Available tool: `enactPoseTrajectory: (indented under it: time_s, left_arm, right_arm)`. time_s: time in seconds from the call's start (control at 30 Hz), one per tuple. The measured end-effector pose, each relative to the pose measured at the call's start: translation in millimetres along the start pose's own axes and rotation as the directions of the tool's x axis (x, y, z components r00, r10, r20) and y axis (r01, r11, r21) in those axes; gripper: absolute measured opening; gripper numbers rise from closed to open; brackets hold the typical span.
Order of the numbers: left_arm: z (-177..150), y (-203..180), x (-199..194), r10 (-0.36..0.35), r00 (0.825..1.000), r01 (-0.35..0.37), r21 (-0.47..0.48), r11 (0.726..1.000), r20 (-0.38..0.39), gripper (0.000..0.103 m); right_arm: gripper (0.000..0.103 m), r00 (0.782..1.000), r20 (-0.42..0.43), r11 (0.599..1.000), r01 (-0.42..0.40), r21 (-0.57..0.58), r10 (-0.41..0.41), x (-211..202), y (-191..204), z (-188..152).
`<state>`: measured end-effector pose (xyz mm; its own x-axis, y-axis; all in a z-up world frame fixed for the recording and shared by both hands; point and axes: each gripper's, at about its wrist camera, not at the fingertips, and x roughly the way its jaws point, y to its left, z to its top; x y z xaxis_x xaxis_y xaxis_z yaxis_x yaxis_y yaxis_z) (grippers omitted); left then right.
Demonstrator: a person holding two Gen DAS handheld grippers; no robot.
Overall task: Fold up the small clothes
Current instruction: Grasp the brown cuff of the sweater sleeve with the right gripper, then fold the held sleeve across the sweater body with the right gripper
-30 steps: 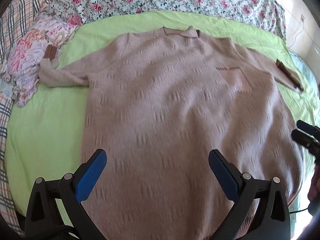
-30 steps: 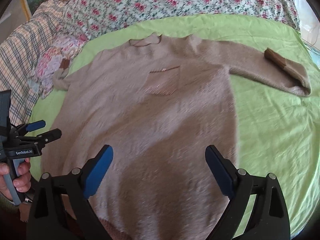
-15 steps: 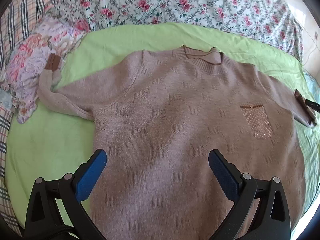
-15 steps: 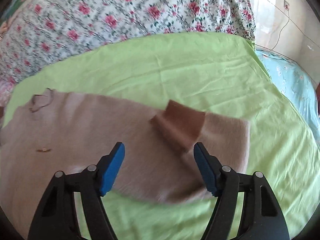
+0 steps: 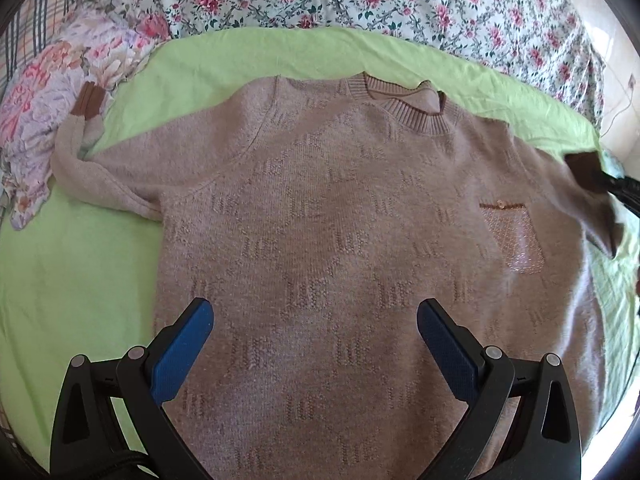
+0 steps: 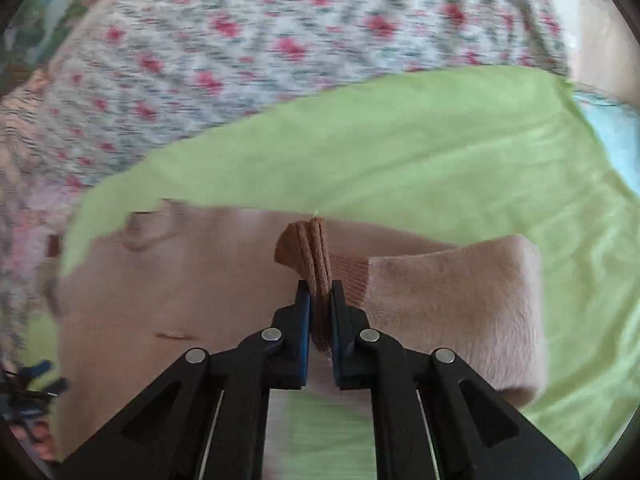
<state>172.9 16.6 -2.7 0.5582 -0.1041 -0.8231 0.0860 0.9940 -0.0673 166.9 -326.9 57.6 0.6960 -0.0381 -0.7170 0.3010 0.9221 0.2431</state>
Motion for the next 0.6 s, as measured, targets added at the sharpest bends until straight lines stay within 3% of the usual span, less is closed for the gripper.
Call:
enactPoseTrajectory:
  time_s: [0.2, 0.37, 0.6]
  left_arm:
    - [-1, 18, -12, -0.057, 0.998, 0.059, -0.053, 0.997, 0.035, 0.102]
    - [-1, 39, -11, -0.116, 0.992, 0.120, -0.113, 0.986, 0.041, 0.102]
    - [8, 59, 5, -0.195, 0.980, 0.201, -0.169, 0.965, 0.047, 0.102]
  right_arm:
    - [0.010, 0.966, -0.077, 0.967, -0.252, -0.040, 0.248, 55, 135, -10]
    - [0.010, 0.922, -0.159, 0.931, -0.363, -0.043, 0.353, 96, 212, -33]
    - [0.012, 0.889, -0.232, 0.915, -0.403, 0.016, 0.396, 143, 243, -50]
